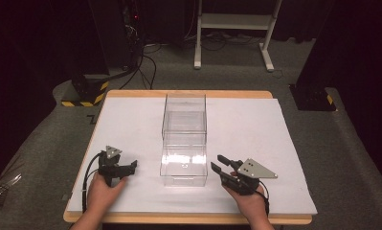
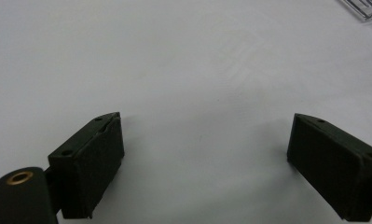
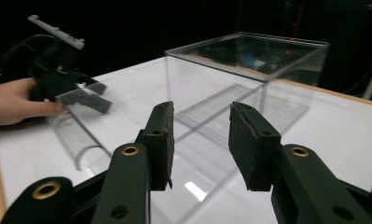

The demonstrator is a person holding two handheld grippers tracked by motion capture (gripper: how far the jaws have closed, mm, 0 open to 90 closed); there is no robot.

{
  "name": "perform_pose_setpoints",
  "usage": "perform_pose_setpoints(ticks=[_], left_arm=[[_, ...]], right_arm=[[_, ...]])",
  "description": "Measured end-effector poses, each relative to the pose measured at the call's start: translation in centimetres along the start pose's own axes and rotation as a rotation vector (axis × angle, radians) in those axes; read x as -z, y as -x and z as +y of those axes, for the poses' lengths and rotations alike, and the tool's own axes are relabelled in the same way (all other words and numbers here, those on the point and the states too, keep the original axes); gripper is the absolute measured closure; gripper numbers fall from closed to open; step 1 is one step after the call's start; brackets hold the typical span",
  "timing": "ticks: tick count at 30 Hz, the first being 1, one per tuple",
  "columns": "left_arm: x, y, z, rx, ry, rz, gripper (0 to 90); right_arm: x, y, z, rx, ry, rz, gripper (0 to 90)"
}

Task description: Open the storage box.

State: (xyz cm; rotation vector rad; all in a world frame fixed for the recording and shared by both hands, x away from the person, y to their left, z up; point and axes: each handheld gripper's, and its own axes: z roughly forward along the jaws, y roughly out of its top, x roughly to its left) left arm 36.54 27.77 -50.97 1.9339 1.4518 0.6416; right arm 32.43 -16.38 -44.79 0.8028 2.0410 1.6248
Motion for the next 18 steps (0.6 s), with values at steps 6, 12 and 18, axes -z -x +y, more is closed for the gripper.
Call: perform_pose_setpoints(ticks=[6,12,18], left_arm=[[0.0,0.0,0.0,-0.001,0.0,0.0,11.1],[0.0,0.0,0.0,0.0,0.0,0.0,11.1],[0.0,0.0,0.0,0.0,0.0,-0.001,11.1]], right_arm=[[0.8,1.9,-0.5,-0.02,-0.022,-0.092,57.7],[1.6,3.5,-1.1,-0.033,-0.051,-0.197,57.3],[2.4,4.9,-1.7,-0.029,-0.094,-0.291,55.2]])
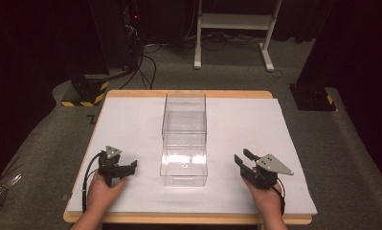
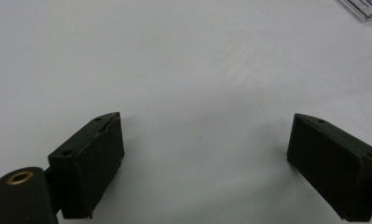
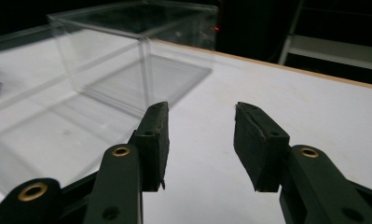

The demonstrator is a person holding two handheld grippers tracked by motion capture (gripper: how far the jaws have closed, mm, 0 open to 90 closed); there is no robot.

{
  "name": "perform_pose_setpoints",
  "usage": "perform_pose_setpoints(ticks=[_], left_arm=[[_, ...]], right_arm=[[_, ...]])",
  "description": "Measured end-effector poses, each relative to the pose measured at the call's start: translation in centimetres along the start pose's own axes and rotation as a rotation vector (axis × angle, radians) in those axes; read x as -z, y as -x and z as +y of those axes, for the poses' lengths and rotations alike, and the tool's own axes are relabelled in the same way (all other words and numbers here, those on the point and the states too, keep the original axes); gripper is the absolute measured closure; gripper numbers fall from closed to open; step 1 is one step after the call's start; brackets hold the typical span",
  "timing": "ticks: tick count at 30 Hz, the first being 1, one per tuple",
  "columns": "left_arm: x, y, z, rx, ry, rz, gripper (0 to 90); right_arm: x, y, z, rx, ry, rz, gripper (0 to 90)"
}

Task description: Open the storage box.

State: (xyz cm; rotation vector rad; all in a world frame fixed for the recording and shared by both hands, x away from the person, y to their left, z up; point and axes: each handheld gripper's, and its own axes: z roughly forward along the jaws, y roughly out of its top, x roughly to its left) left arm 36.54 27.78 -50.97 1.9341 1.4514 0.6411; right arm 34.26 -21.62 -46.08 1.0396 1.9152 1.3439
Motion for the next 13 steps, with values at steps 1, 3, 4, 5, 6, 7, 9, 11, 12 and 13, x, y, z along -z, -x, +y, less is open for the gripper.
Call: perform_pose_setpoints(ticks=[1,3,4,5,6,7,9,11,12,13], left_arm=[[0.0,0.0,0.0,0.0,-0.001,0.0,11.1],[0.0,0.0,0.0,0.0,0.0,0.0,11.1],[0.0,0.0,0.0,-0.004,-0.003,0.0,11.1],[0.0,0.0,0.0,0.0,0.0,0.0,11.1],[0.0,0.0,0.0,-0.003,-0.003,0.0,11.1],[0.0,0.0,0.0,-0.004,-0.003,0.0,11.1],[0.0,0.0,0.0,-0.003,-0.002,0.0,11.1],[0.0,0.0,0.0,-0.003,-0.003,0.0,11.1],[0.0,0.0,0.0,-0.003,-0.003,0.0,11.1],[0.0,0.0,0.0,-0.003,-0.003,0.0,11.1]], right_arm=[[0.0,0.3,-0.2,0.005,-0.014,-0.02,54.6],[0.0,0.8,-0.6,0.009,-0.043,-0.052,53.3],[-0.1,1.0,-0.8,0.011,-0.065,-0.074,52.7],[-0.3,1.3,-1.2,0.009,-0.087,-0.091,51.9],[-0.4,1.5,-1.5,-0.003,-0.109,-0.106,50.5],[-0.6,1.8,-1.8,-0.016,-0.131,-0.114,49.5],[-0.9,2.1,-2.2,-0.035,-0.163,-0.125,48.5],[-1.1,2.4,-2.6,-0.056,-0.179,-0.139,46.1],[-1.2,2.5,-2.6,-0.061,-0.184,-0.144,45.9],[-1.2,2.5,-2.7,-0.063,-0.184,-0.146,45.8]])
